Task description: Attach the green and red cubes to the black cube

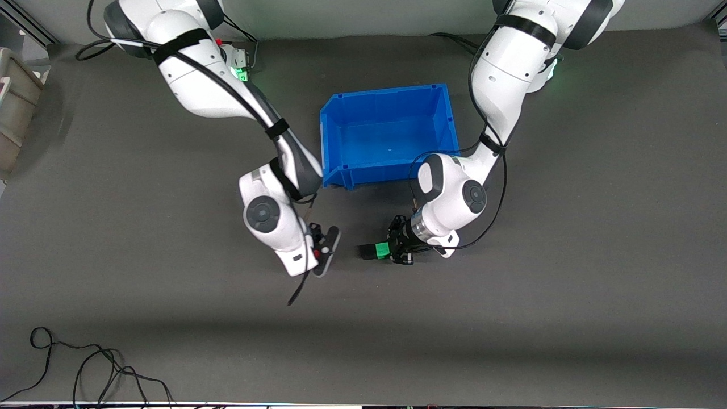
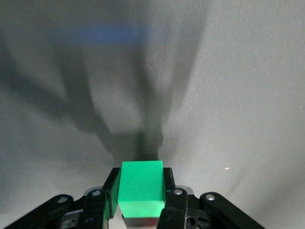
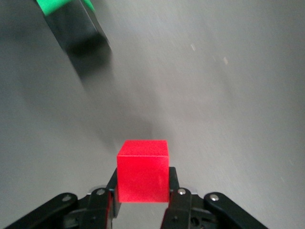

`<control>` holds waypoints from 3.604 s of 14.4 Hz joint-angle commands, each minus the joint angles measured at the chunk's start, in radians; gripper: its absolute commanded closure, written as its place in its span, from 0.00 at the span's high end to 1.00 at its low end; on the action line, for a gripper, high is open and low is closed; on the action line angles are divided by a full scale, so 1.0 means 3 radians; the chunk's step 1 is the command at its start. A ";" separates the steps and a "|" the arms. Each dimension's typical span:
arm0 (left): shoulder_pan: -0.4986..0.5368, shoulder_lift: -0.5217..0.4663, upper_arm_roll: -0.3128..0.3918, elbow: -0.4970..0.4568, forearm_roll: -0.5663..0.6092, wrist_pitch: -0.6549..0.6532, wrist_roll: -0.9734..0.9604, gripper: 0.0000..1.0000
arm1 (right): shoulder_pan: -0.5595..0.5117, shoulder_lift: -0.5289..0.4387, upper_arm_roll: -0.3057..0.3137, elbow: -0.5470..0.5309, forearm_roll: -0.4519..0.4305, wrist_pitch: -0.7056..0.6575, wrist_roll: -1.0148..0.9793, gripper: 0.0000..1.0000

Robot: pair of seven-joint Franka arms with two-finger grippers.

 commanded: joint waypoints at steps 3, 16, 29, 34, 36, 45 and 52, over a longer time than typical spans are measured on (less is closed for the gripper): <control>-0.0023 0.0063 0.0018 0.0128 0.0083 -0.0015 0.0041 1.00 | 0.0223 0.0358 -0.0038 0.0454 0.0009 -0.0089 0.0145 0.00; 0.1505 -0.0560 0.0048 0.0087 0.0731 -0.2064 0.1262 1.00 | 0.0341 0.0522 -0.0033 0.0643 -0.0272 -0.0079 0.0088 0.00; 0.2442 -0.1318 0.0048 0.0628 0.1948 -0.3946 0.2817 1.00 | 0.0382 0.0737 -0.0033 0.0934 -0.0272 -0.0053 0.0017 0.00; 0.2442 -0.1486 0.0043 0.0818 0.2332 -0.4239 0.3715 1.00 | 0.0382 0.0742 -0.0033 0.0924 -0.0262 -0.0053 0.0042 0.33; 0.2411 -0.1598 0.0033 0.0818 0.2501 -0.4234 0.4151 1.00 | 0.0382 0.0742 -0.0033 0.0924 -0.0257 -0.0053 0.0042 0.71; 0.2186 -0.2069 -0.0084 0.0676 0.2942 -0.3953 0.5144 1.00 | 0.0218 -0.0054 -0.0084 0.0511 -0.0242 -0.1064 -0.0024 1.00; 0.2094 -0.2463 -0.0110 0.0245 0.2916 -0.3636 0.5094 1.00 | -0.0395 -0.0970 -0.0232 -0.0206 -0.0104 -0.1356 0.0392 1.00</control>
